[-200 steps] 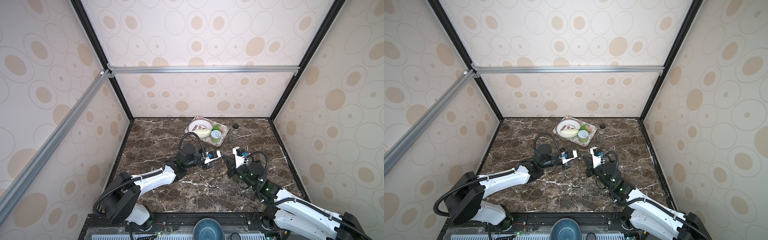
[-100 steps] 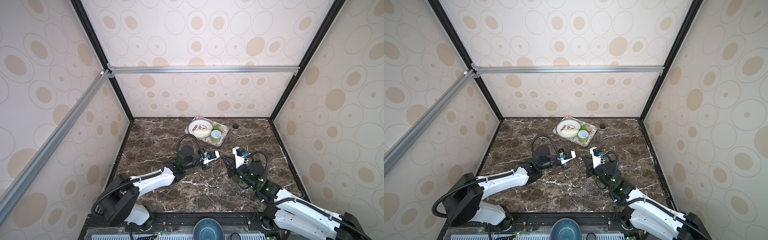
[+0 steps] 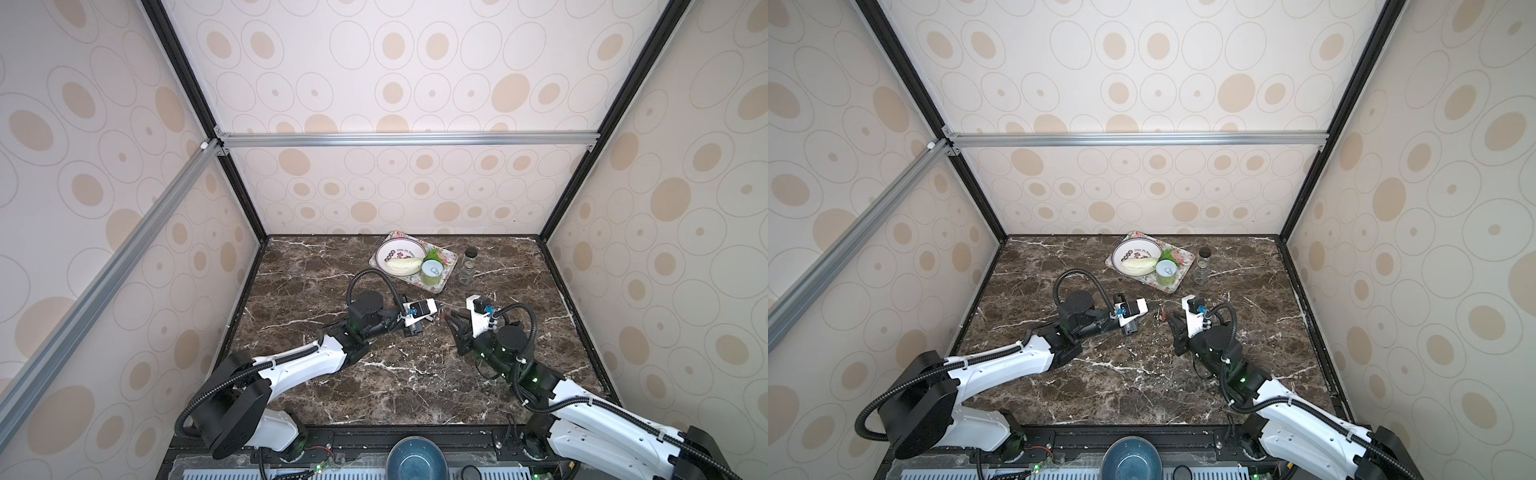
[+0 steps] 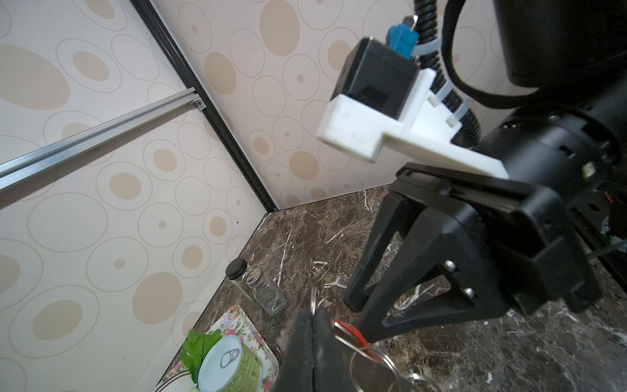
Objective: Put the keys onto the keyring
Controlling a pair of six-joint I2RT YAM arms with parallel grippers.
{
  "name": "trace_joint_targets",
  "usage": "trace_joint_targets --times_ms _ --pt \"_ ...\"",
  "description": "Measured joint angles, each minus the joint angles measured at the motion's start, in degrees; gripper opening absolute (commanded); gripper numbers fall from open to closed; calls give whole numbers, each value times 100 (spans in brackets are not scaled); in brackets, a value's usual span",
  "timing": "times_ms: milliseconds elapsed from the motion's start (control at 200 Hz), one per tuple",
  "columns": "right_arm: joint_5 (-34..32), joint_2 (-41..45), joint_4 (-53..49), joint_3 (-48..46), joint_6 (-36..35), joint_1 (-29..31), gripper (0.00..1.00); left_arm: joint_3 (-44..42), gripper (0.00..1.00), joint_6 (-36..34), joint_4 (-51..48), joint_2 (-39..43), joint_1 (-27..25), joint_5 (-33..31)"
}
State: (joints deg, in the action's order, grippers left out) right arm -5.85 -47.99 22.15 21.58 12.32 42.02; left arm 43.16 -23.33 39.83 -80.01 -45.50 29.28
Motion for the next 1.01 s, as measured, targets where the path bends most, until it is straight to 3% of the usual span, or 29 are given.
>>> trace_joint_targets --times_ms 285,550,1005 --pt "334 11 146 -83 -96 2 29 0 0 0 0 11 0 7" --pt "437 17 186 -83 -138 2 46 0 0 -4 -109 70 0 273" --pt "420 17 188 -83 -146 2 40 11 0 -9 -328 74 0 780"
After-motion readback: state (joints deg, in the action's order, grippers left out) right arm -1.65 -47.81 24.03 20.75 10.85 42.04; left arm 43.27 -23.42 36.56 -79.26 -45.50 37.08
